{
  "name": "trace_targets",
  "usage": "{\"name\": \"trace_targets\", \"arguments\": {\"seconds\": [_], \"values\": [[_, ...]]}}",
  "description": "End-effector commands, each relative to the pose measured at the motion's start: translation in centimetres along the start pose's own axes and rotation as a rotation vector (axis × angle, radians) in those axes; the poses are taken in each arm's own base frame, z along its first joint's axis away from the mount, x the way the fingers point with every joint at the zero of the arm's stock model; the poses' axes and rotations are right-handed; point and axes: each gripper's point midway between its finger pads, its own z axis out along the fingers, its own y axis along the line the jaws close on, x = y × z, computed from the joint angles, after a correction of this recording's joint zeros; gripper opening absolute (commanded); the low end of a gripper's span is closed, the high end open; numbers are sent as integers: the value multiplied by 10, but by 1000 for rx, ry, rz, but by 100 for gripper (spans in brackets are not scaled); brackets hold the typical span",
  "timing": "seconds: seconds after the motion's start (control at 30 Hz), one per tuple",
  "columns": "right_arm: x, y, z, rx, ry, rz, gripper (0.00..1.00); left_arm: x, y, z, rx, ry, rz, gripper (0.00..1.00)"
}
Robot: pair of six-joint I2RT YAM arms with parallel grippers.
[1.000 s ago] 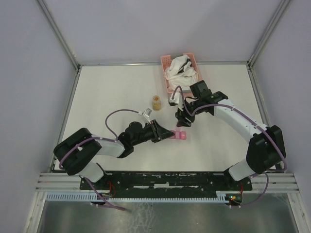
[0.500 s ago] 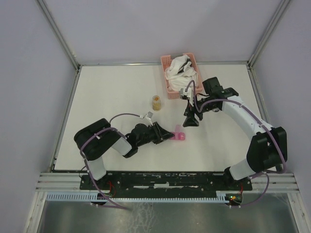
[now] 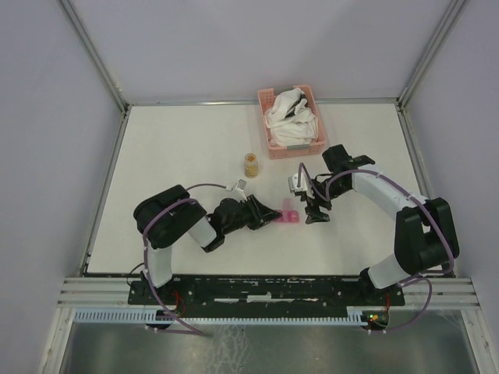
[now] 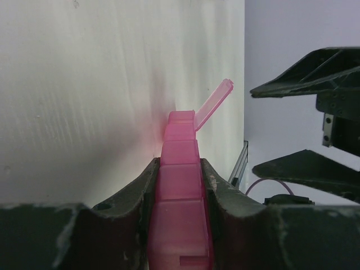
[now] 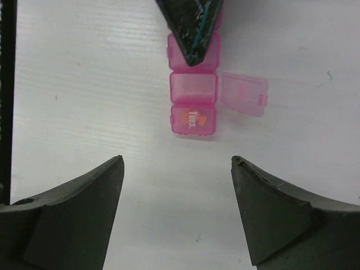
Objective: Sort the pills into containers
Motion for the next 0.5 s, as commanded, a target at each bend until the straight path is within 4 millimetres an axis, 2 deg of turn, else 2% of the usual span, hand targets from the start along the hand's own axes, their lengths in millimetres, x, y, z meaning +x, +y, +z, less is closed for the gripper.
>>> {"name": "trace_targets", "arguments": {"seconds": [0.0, 0.2, 0.47], "values": [[14, -3, 4, 2, 45, -192, 86, -11, -14, 7, 48, -38, -15, 21], [21, -10, 13, 9, 109, -174, 86, -11, -2, 9, -14, -37, -6, 29], [17, -10, 16, -5, 105, -129, 84, -13, 11, 0, -97, -49, 39, 49]]}}
